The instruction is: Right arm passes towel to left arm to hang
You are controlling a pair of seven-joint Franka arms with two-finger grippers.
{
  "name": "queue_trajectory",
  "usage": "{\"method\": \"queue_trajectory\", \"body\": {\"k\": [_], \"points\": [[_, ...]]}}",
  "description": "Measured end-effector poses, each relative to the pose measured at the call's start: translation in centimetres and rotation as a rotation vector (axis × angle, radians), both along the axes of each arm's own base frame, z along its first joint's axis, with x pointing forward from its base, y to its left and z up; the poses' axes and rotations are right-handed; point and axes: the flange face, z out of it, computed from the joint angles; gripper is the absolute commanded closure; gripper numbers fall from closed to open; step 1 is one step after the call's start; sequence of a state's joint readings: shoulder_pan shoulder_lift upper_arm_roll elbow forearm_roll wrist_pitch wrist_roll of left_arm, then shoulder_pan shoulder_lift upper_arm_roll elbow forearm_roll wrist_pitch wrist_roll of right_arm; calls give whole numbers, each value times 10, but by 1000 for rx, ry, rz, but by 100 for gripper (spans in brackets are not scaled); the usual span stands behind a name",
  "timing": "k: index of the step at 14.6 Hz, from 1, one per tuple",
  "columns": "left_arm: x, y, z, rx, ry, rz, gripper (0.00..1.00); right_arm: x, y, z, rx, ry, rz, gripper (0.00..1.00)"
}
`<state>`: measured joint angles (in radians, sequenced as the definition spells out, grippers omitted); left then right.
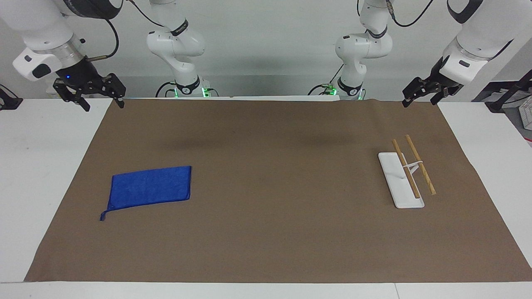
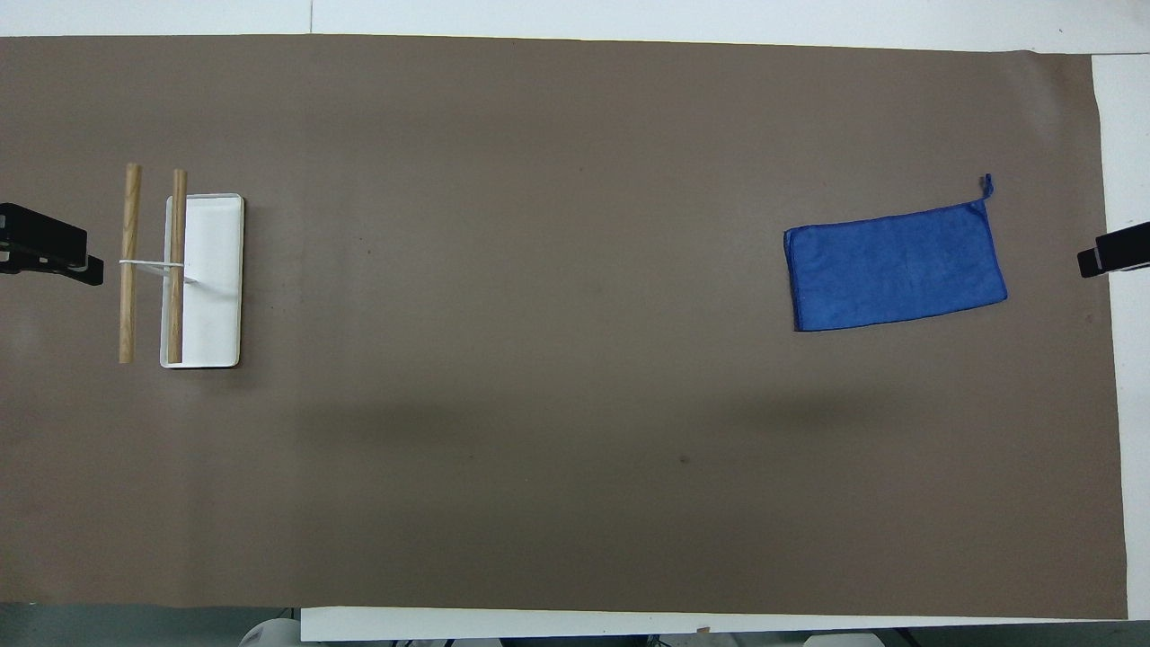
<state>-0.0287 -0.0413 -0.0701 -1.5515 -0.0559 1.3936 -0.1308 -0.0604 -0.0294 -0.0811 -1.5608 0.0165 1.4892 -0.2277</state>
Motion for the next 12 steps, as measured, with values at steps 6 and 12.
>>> {"method": "queue_trajectory", "body": {"k": [6, 12], "points": [[0, 0, 0, 0, 0, 0, 0, -1, -6, 0, 0, 0, -11, 0], [0, 0, 0, 0, 0, 0, 0, 8, -12, -49, 0, -8, 1, 0]]}}
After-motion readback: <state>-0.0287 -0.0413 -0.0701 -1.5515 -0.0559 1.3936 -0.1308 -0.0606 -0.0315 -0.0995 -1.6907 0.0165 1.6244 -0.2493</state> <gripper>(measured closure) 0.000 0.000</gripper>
